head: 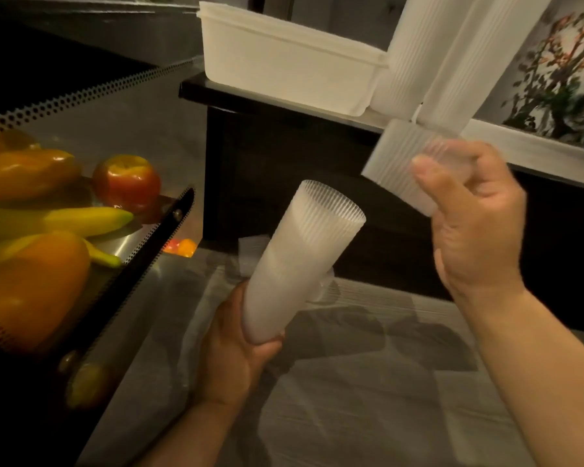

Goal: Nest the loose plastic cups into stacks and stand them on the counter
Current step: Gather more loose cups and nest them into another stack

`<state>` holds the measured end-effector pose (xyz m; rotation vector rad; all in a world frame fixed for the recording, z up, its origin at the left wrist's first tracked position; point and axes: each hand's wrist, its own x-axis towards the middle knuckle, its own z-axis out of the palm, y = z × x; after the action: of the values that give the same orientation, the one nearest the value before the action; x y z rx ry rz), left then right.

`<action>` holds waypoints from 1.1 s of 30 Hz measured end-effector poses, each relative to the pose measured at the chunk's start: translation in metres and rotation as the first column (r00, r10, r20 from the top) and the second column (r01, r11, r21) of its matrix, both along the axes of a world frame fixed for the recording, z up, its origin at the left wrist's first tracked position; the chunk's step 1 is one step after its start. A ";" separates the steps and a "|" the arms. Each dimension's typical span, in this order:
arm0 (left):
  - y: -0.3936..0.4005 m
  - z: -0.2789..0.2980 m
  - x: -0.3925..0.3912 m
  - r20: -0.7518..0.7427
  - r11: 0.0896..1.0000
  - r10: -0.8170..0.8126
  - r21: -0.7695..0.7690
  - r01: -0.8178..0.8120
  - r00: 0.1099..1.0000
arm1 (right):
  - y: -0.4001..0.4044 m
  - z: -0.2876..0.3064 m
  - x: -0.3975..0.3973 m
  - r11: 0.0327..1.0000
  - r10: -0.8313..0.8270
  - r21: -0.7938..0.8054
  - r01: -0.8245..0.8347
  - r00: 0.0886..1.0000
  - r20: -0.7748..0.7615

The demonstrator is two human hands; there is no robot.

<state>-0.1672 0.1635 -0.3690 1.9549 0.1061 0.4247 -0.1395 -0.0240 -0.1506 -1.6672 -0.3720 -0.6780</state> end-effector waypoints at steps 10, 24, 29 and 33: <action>0.000 0.001 -0.001 -0.018 1.000 -0.003 -0.019 0.003 1.000 | 0.031 0.001 0.017 0.883 0.025 -0.460 -0.090 0.989 -0.146; 0.001 0.002 -0.004 -0.036 0.998 0.015 -0.066 -0.017 0.999 | 0.021 -0.028 0.028 0.928 0.097 -0.333 -0.168 0.971 -0.218; 0.000 0.002 -0.005 -0.042 0.998 0.025 -0.056 -0.027 0.999 | 0.019 -0.121 0.056 0.726 -0.429 -0.682 -0.086 0.718 -0.548; -0.002 0.001 -0.004 -0.033 0.998 0.050 0.024 -0.050 0.998 | 0.031 -0.182 0.063 0.613 -0.437 -0.746 -0.258 0.676 -0.593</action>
<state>-0.1709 0.1616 -0.3680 1.9857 0.1728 0.4272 -0.0769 0.0066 -0.3326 -2.6829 0.0674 0.2426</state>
